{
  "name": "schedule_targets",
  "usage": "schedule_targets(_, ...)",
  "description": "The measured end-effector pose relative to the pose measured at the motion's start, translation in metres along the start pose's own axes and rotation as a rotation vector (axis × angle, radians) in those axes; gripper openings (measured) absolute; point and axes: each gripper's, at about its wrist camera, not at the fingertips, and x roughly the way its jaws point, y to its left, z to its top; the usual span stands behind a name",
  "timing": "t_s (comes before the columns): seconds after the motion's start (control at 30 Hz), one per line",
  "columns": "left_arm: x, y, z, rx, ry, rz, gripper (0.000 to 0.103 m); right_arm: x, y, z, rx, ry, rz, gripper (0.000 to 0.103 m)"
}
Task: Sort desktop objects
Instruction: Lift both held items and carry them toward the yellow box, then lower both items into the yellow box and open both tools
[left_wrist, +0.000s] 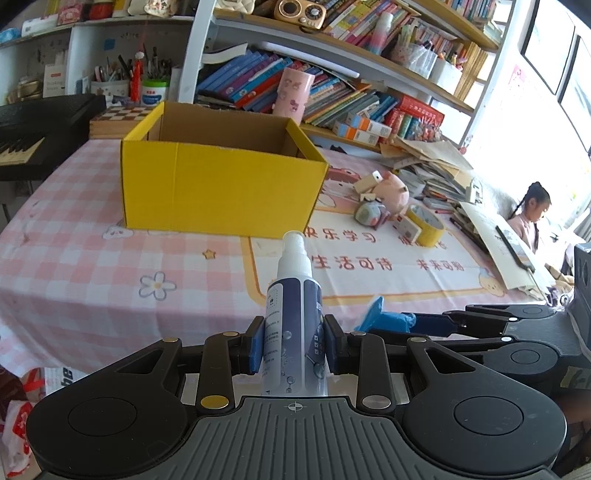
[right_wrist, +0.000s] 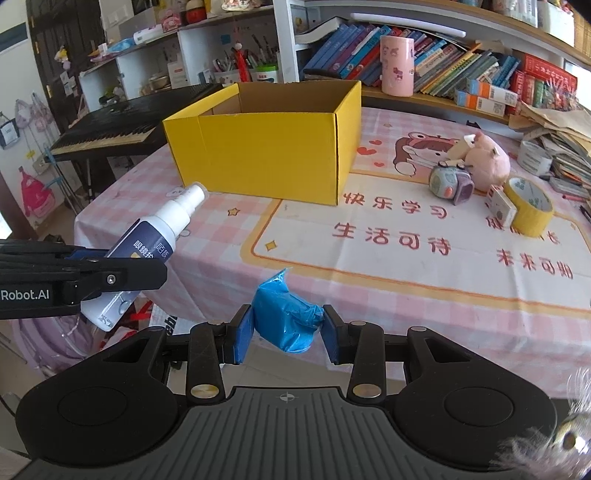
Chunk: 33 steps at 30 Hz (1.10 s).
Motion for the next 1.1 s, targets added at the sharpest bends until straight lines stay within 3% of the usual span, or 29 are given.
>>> schedule_targets(0.2, 0.009, 0.003, 0.021, -0.001, -0.041, 0.020, 0.031, 0.013, -0.007, 0.023, -0.036, -0.024, 0.008, 0.036)
schedule_targets(0.4, 0.014, 0.006, 0.056, -0.023, -0.134, 0.035, 0.031, 0.023, -0.019, 0.059, -0.045, -0.074, 0.040, 0.036)
schedule_targets(0.7, 0.019, 0.011, 0.107, 0.014, -0.239, 0.105, 0.031, 0.030, -0.031, 0.126, -0.095, -0.206, 0.074, 0.036)
schedule_targets(0.93, 0.025, 0.014, 0.136, 0.042, -0.289, 0.155, 0.031, 0.047, -0.042, 0.166, -0.155, -0.245, 0.095, 0.036)
schedule_targets(1.1, 0.041, 0.013, 0.149, 0.038, -0.282, 0.174, 0.031, 0.060, -0.047, 0.186, -0.182, -0.259, 0.124, 0.036)
